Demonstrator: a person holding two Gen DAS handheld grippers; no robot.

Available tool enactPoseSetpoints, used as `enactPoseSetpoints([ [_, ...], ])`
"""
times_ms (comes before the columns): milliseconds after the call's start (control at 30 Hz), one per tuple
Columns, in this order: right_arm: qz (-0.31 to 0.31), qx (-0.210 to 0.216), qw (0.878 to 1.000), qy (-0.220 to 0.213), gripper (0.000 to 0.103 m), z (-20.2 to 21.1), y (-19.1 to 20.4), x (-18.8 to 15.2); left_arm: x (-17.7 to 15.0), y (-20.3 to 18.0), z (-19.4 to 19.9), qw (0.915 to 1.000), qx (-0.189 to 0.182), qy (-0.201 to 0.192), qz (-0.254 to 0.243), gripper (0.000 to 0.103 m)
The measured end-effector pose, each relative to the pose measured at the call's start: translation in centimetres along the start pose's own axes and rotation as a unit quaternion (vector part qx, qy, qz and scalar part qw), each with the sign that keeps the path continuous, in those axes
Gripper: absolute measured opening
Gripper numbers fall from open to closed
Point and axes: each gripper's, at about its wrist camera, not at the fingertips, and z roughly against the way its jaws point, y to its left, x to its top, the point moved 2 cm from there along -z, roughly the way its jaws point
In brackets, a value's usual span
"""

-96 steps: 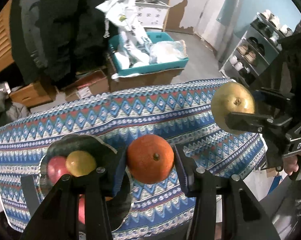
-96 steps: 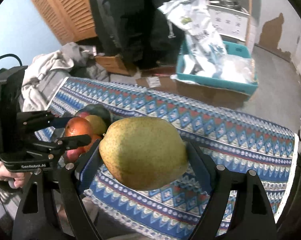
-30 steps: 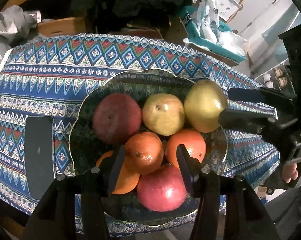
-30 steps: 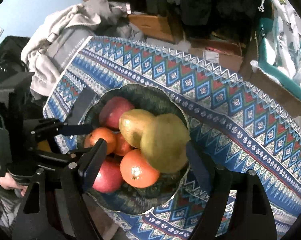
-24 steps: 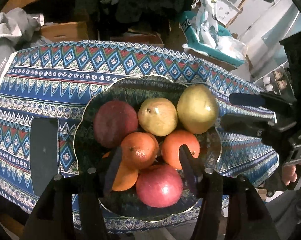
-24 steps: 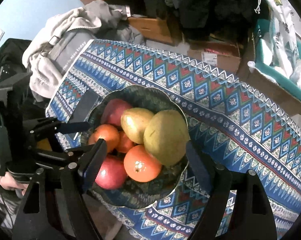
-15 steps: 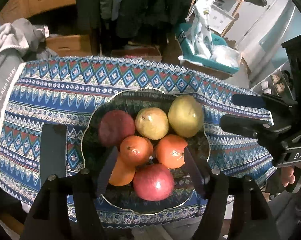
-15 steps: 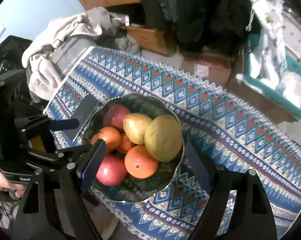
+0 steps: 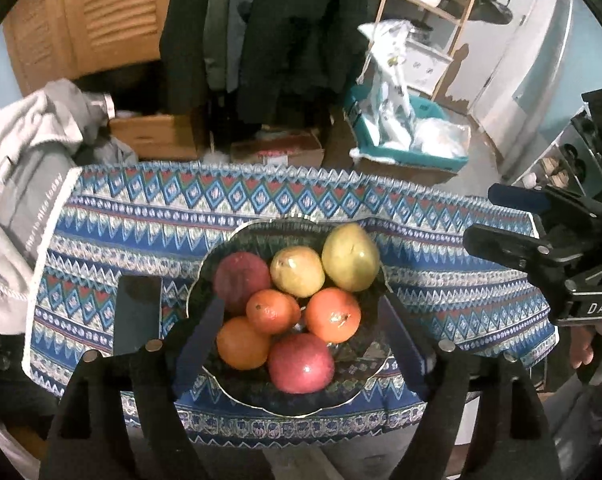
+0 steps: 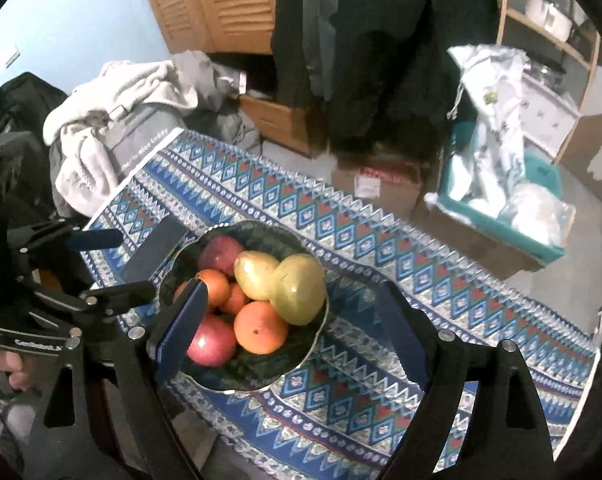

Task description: Organize fruits

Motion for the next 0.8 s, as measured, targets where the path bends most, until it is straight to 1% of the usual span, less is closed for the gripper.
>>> enactPoseSetpoints([
  [67,-0.002,-0.005,1.0,-0.011,0.088,1.1,-0.3,-0.1,0.2,-0.3,0.8,0.9999,0.003,-0.014,-0.004,0.083],
  [100,-0.005,-0.005,1.0,-0.016,0.088,1.5,-0.4,-0.1,0.2,-0.4,1.1,0.9998,0.007,-0.019,-0.006,0.087],
  [133,-0.008,-0.006,1.0,-0.019,0.088,1.9,-0.4,-0.1,0.3,-0.4,1.4,0.9996,0.011,-0.024,-0.007,0.088],
  [233,-0.018,-0.009,0.999,-0.033,0.088,3.2,-0.9,-0.3,0.4,-0.6,2.1,0.9993,0.015,-0.033,-0.004,0.088],
  [400,-0.023,-0.035,0.997,-0.067,0.088,5.4,-1.5,-0.4,0.8,-0.8,3.0,0.9983,0.031,-0.05,-0.003,0.088],
  [567,-0.03,-0.056,0.993,-0.095,0.088,6.8,-2.2,-0.5,1.1,-1.0,3.9,0.9958,0.059,-0.069,-0.01,0.09],
  [667,-0.03,-0.069,0.992,-0.1,0.088,7.1,-2.5,-0.8,1.2,-1.1,4.2,0.9939,0.078,-0.078,-0.013,0.09],
  [800,-0.031,-0.069,0.992,-0.097,0.088,7.1,-2.6,-1.0,1.3,-1.4,4.6,0.9927,0.085,-0.084,-0.016,0.09],
])
